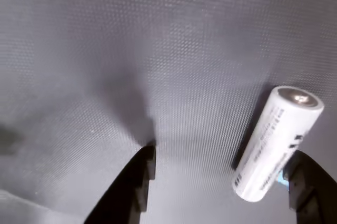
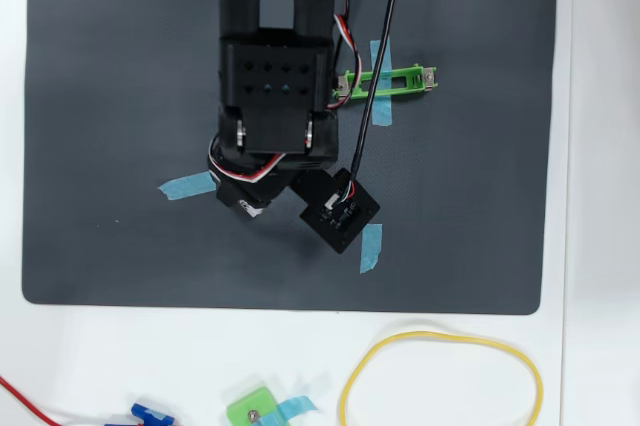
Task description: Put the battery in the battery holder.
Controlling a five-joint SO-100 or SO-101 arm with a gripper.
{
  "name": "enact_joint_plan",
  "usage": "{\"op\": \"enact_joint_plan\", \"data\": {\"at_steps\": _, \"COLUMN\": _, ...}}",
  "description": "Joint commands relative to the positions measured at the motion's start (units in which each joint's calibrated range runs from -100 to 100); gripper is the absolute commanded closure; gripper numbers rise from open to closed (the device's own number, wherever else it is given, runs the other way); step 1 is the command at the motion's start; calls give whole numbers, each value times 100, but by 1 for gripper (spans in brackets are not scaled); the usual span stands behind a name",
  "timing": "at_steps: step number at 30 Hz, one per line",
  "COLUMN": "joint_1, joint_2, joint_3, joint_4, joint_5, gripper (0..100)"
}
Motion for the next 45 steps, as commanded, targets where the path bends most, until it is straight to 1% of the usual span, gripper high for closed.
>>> {"op": "enact_joint_plan", "data": {"at_steps": 1, "joint_1": 68, "joint_2": 10, "joint_3": -276, "joint_4": 516, "joint_5": 28, "gripper": 76}}
{"op": "enact_joint_plan", "data": {"at_steps": 6, "joint_1": 16, "joint_2": 582, "joint_3": -594, "joint_4": 569, "joint_5": 28, "gripper": 76}}
{"op": "enact_joint_plan", "data": {"at_steps": 12, "joint_1": 37, "joint_2": 607, "joint_3": -602, "joint_4": 569, "joint_5": 28, "gripper": 76}}
{"op": "enact_joint_plan", "data": {"at_steps": 14, "joint_1": 58, "joint_2": 607, "joint_3": -585, "joint_4": 569, "joint_5": 28, "gripper": 78}}
{"op": "enact_joint_plan", "data": {"at_steps": 16, "joint_1": 89, "joint_2": 658, "joint_3": -576, "joint_4": 569, "joint_5": 28, "gripper": 84}}
{"op": "enact_joint_plan", "data": {"at_steps": 19, "joint_1": 79, "joint_2": 692, "joint_3": -541, "joint_4": 569, "joint_5": 28, "gripper": 98}}
{"op": "enact_joint_plan", "data": {"at_steps": 20, "joint_1": 16, "joint_2": 692, "joint_3": -523, "joint_4": 569, "joint_5": 28, "gripper": 100}}
{"op": "enact_joint_plan", "data": {"at_steps": 24, "joint_1": -4, "joint_2": 692, "joint_3": -532, "joint_4": 778, "joint_5": 28, "gripper": 100}}
{"op": "enact_joint_plan", "data": {"at_steps": 41, "joint_1": -4, "joint_2": 607, "joint_3": -594, "joint_4": 735, "joint_5": 38, "gripper": 100}}
{"op": "enact_joint_plan", "data": {"at_steps": 45, "joint_1": -108, "joint_2": 368, "joint_3": -523, "joint_4": 770, "joint_5": 263, "gripper": 100}}
